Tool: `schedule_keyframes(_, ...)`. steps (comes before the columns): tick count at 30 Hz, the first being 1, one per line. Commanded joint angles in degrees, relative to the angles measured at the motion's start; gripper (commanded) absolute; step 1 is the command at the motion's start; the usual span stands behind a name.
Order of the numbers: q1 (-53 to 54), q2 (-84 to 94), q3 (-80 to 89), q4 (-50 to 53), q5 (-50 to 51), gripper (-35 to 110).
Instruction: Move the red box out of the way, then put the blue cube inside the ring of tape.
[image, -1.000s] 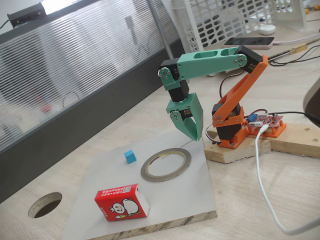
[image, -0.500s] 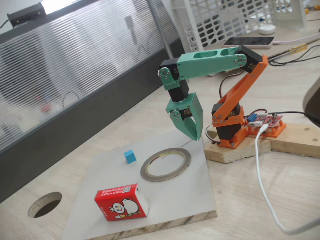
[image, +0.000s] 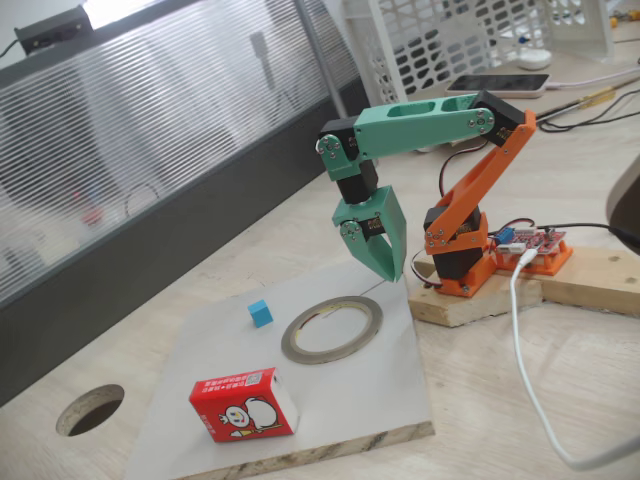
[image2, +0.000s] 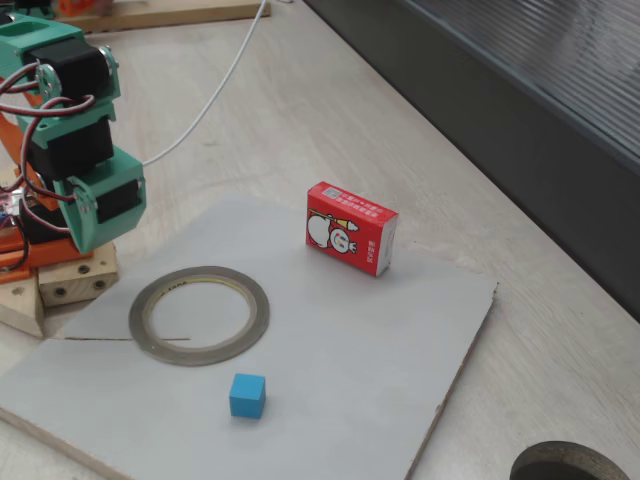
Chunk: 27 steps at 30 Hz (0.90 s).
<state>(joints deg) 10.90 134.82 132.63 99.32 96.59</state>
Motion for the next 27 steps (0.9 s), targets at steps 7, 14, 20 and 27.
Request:
schedule_keyframes(7, 0.3, 4.7, 0.0, 0.1, 0.8, 3)
schedule_keyframes(14, 0.3, 4.7, -0.1, 0.0, 1.1, 3)
schedule_keyframes(20, 0.4, 4.6, -0.9, -0.3, 1.1, 3)
schedule_keyframes(27, 0.4, 4.5, -0.2, -15.4, 1.1, 3)
